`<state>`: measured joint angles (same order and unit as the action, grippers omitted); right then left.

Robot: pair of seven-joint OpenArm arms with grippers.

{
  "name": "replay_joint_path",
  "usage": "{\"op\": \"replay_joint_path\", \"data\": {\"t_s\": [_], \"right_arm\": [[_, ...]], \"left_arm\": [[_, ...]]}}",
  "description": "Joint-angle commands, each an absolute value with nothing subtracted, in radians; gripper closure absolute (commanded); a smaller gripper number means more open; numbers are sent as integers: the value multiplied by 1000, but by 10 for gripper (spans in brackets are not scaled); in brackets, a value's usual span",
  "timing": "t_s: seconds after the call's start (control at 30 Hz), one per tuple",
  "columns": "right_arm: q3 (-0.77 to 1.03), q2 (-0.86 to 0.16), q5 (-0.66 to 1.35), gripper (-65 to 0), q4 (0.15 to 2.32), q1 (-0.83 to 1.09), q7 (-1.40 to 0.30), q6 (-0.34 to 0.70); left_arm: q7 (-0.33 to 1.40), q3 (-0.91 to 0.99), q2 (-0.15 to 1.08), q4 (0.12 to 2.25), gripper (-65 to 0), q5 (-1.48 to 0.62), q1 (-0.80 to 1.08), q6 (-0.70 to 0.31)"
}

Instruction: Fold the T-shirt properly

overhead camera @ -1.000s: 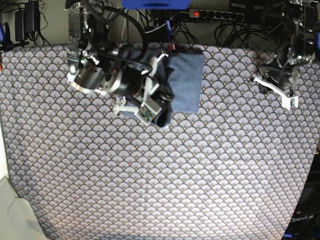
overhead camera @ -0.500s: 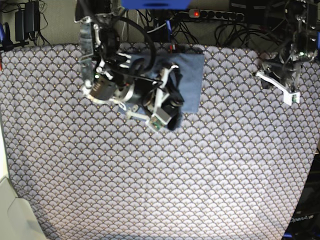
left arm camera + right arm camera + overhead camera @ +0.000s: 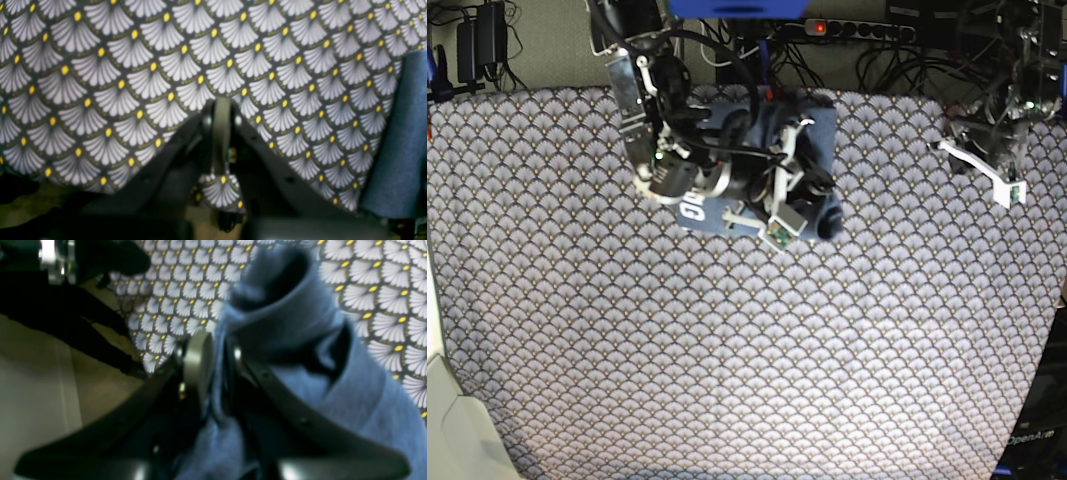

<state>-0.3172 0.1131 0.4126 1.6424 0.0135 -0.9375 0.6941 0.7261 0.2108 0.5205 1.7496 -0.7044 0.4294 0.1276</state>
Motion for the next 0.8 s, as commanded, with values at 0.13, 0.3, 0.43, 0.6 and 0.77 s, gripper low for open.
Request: {"op": "replay_joint_path", "data": {"t_s": [0.13,0.3,0.43,0.6,0.77], "right_arm": [[-305,110,440,-186,1636,-18,-917,698],[-305,107,444,-228,1692,-12,-926,698],[-305,104,444,-240,1816,-12,-998,698],[-303,84,441,-235,1925,4,-1053,698],[-220,10,440,-168,1925,41,-1043,698]], "left_arm": [[711,220,538,1765,-3,-707,429,124],[711,220,538,1767,-3,-707,429,124],[711,219,538,1771,-3,-708,444,124],[711,219,538,1796,-3,-707,456,124],[711,209,538,1836,-3,-714,476,124]]}}
